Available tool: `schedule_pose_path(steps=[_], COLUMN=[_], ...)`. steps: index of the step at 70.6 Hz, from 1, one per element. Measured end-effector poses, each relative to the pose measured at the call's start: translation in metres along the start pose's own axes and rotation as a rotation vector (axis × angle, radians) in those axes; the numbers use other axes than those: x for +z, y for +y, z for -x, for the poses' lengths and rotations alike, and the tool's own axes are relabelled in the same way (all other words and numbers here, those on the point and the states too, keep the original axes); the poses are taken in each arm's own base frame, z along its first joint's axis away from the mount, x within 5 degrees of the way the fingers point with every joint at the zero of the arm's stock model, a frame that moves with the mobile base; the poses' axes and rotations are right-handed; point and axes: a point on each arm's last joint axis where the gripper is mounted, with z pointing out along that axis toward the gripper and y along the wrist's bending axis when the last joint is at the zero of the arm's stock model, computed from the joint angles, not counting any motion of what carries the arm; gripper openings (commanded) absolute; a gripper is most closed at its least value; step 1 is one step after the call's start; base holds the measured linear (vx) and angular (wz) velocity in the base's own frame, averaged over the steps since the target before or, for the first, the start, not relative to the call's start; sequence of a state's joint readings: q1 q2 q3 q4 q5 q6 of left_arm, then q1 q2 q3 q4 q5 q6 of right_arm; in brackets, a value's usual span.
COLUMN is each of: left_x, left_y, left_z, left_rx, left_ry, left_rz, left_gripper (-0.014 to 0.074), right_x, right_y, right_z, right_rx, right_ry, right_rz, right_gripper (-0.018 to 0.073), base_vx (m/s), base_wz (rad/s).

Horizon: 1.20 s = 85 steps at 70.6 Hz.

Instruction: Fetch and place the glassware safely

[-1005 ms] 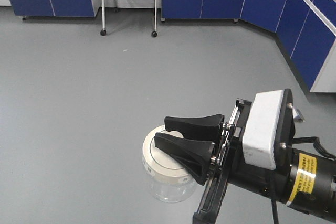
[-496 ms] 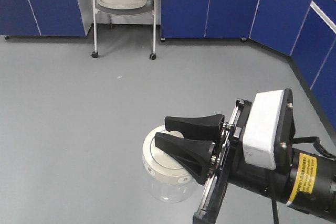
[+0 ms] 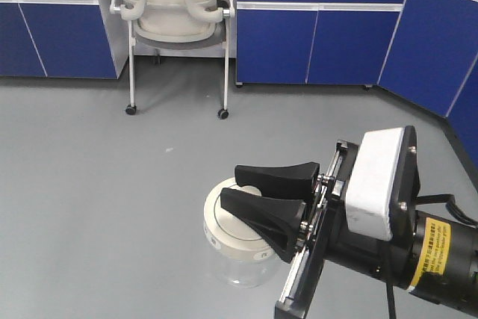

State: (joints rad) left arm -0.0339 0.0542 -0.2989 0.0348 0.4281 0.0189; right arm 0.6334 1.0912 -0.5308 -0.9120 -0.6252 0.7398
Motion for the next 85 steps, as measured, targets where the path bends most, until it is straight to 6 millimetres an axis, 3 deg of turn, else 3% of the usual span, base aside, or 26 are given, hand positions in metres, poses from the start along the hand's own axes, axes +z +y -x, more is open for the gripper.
schedule_pose_path(steps=[34,85], left_x=[0.0000,0.0000], left_y=[0.0000,0.0000], left_z=[0.0000,0.0000], left_rx=[0.000,0.000], left_ry=[0.000,0.000], left_rz=[0.000,0.000], left_gripper=[-0.0007,-0.0007], right_x=[0.0002,0.0002], right_y=[-0.0001,-0.0001], right_z=[-0.0003,-0.0003], right_rx=[0.001,0.001], right_ry=[0.001,0.001], right_rz=[0.000,0.000], right_gripper=[-0.0001,-0.0001], base_vx=[0.50,0.31], base_wz=[-0.21,-0.74])
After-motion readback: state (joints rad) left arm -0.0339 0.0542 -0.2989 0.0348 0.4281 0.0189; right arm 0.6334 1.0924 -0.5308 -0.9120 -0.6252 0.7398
